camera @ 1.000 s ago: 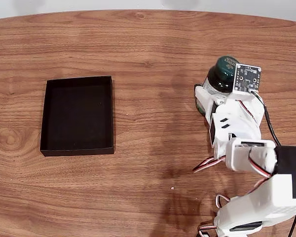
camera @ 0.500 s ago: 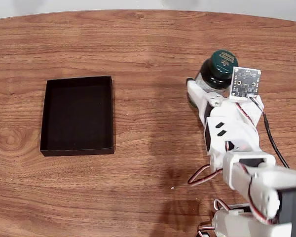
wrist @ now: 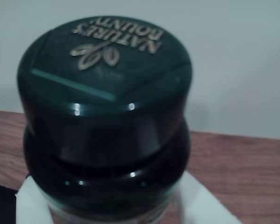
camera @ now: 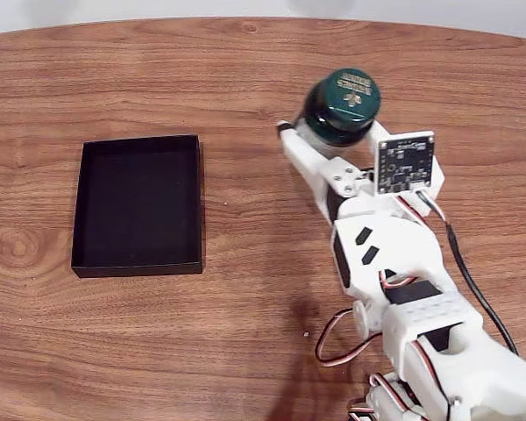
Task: Pick up the pill bottle and place it in the black box.
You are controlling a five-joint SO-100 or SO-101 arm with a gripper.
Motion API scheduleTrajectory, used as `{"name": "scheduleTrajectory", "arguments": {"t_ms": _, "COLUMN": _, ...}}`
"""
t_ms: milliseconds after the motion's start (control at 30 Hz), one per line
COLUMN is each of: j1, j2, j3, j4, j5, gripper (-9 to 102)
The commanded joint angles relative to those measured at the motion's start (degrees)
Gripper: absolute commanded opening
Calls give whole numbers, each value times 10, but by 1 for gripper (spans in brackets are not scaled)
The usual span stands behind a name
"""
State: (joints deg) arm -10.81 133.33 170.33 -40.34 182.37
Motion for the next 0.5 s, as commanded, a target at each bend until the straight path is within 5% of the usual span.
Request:
{"name": "scheduleTrajectory", "arguments": {"t_ms": 0, "j1": -44, "j2": 52, "j3": -18, "j4": 0, "j5": 4, "gripper": 21}}
{"name": "scheduleTrajectory", "arguments": {"t_ms": 467, "j1": -170, "j2": 55, "j3": -109, "j4": 60, "j5": 23, "gripper": 20}}
